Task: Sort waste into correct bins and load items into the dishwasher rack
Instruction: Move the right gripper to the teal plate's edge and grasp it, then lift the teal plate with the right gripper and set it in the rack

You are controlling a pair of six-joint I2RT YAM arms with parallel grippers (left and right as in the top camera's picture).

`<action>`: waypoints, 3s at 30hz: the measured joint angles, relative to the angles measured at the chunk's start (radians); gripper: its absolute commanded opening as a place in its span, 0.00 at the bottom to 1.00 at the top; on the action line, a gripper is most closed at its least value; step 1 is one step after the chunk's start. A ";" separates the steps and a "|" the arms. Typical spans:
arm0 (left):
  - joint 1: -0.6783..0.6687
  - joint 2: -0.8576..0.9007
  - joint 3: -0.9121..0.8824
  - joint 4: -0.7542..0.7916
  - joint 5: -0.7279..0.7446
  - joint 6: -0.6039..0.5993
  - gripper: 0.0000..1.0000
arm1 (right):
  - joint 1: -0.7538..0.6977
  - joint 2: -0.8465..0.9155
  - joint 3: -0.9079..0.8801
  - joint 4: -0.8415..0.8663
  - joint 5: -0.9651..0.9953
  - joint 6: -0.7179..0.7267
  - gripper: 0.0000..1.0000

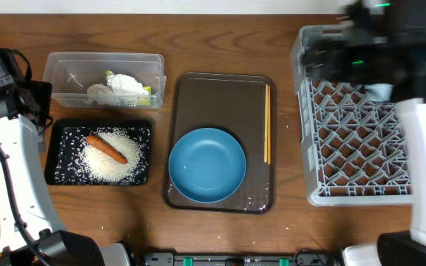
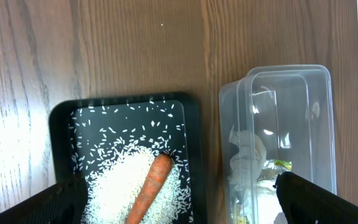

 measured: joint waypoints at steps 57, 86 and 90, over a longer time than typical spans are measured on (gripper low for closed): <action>0.000 0.000 0.000 0.000 0.000 0.000 0.99 | 0.901 0.678 0.047 0.021 0.410 0.123 0.01; 0.000 0.000 0.000 0.000 0.000 0.000 0.99 | -0.263 0.318 0.028 0.050 -0.643 -0.286 0.01; 0.000 0.000 0.000 0.000 0.000 0.000 0.99 | -0.381 0.318 -0.043 -0.027 -0.851 -0.378 0.01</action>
